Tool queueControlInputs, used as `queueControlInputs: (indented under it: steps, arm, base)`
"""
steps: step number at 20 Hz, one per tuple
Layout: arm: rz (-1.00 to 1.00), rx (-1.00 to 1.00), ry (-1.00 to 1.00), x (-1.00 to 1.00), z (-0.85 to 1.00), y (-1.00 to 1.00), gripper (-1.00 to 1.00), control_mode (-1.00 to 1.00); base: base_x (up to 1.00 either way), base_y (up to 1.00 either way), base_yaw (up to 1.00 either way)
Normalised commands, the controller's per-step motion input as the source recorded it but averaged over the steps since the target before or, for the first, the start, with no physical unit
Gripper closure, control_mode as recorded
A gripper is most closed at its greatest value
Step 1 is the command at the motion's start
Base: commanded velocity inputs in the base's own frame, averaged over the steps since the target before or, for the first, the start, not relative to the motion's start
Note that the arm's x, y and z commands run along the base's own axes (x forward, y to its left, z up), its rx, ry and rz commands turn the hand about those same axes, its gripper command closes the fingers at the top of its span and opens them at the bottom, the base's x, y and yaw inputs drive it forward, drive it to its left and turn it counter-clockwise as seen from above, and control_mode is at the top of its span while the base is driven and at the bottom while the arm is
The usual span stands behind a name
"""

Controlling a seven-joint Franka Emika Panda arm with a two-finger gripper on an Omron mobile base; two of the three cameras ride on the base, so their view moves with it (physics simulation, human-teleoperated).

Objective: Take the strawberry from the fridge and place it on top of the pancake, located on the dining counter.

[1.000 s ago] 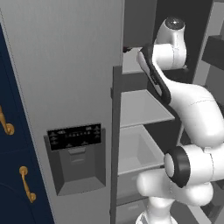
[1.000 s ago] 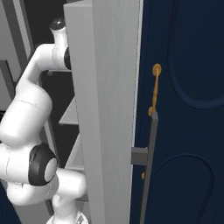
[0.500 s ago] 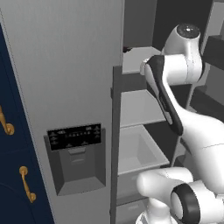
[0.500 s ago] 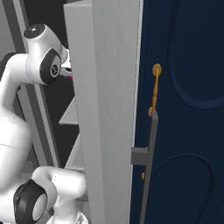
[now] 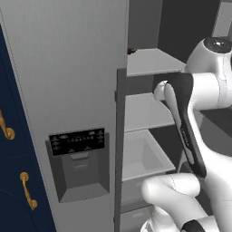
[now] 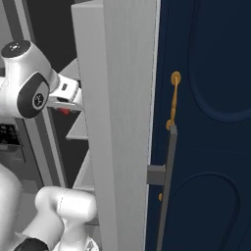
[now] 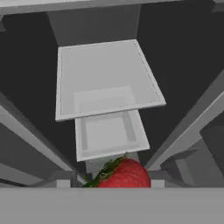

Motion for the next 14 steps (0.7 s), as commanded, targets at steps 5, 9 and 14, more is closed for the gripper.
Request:
queueControlInputs:
  steps: [5, 9, 14]
  arm:
    - [0.0, 0.05, 0.08, -1.0, -0.42, 0.25, 1.0, -1.0]
    - [0.0, 0.04, 0.14, -0.84, -0.65, 0.16, 1.0, -1.0]
    - [0.0, 0.04, 0.13, -0.13, -0.63, -0.02, 1.0, -1.0]
  base:
    - [0.0, 0.0, 0.0]
    - [0.0, 0.0, 0.0]
    - [0.0, 0.0, 0.0]
